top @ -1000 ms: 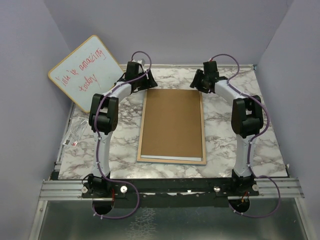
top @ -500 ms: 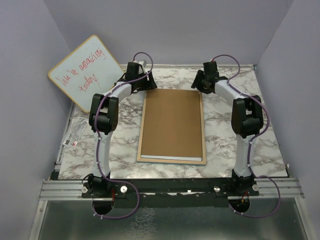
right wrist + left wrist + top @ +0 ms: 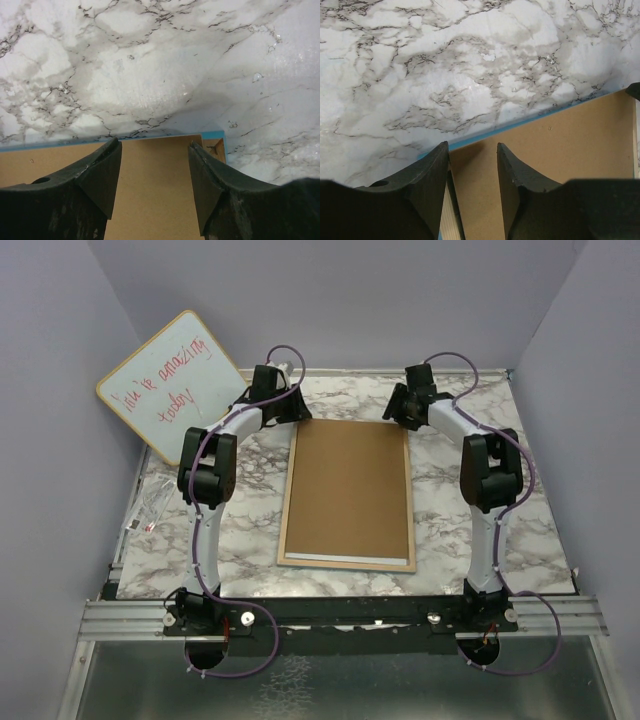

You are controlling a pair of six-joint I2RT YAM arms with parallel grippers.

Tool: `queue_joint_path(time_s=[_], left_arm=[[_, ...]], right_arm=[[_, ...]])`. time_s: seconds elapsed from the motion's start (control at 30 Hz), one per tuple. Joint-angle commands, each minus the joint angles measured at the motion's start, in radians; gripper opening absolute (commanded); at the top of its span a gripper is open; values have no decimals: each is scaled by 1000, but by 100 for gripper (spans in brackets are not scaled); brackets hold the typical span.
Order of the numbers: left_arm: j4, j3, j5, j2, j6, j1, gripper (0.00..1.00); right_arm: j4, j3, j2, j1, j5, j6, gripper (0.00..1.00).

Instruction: Put the photo into the frame

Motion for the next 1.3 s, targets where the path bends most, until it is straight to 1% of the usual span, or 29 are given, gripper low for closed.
queue_joint_path(time_s=[0.0,0.1,0.33,0.53,0.67,0.87,1.1,1.27], left_arm=[[-21,-28,75,-48,-5,-8,43],[-27,-47,93,-66,0,-9,40],[-58,-86,106,-100,30,-8,37],[-91,-72,147,-102,76,-7,35],[-112,-69,187,-100,107,-7,35],[-137,-78,202,-103,142,-5,34],[-157,-72,240,-114,170,15,34],[-156,-69,252,-114,159,24,37]], right_arm=[[-44,-3,23,-8,-20,11,60],[-23,-21,0,-8,-21,6,60],[63,-17,-12,-8,-209,-38,59],[70,13,32,-6,-332,-32,57],[58,28,55,-6,-348,-33,57],[11,64,87,-6,-347,-36,55],[-57,53,66,-6,-368,-64,54],[-125,22,36,-6,-409,-99,53]])
